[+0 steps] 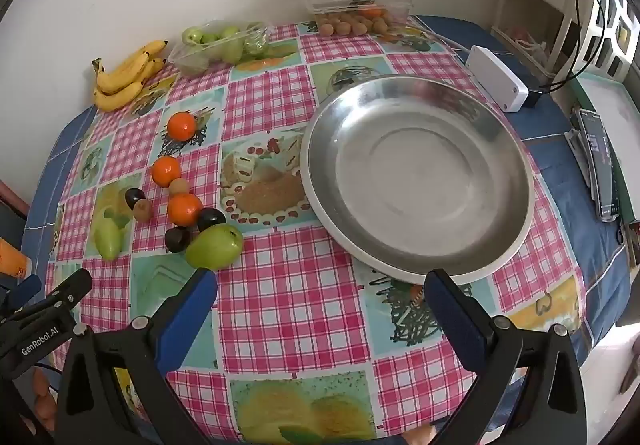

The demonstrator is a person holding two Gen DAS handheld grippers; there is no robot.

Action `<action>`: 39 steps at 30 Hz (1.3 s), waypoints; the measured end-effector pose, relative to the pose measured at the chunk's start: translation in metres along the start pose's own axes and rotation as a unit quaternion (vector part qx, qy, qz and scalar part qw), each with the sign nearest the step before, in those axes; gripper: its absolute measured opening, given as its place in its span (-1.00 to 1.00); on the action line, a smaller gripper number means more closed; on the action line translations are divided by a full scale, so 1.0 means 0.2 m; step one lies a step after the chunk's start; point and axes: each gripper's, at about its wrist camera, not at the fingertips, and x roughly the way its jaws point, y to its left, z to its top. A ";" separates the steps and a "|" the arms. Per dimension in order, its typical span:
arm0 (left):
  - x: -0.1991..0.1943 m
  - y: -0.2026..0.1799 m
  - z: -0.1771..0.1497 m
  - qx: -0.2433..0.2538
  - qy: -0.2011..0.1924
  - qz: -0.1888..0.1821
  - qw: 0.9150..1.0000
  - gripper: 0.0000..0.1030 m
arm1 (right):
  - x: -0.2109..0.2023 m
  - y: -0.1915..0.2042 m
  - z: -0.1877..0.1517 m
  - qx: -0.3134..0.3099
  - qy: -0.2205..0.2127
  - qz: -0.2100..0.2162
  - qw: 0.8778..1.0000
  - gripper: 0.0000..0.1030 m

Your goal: Organize fruits

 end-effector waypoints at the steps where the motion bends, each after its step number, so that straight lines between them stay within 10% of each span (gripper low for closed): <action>1: 0.00 0.00 0.00 -0.001 0.001 0.000 1.000 1.00 | 0.00 0.01 0.00 -0.001 0.000 -0.001 1.000 1.00; 39: 0.06 -0.03 -0.01 0.012 0.028 0.000 1.000 1.00 | 0.02 0.01 -0.01 -0.004 0.011 -0.008 1.000 1.00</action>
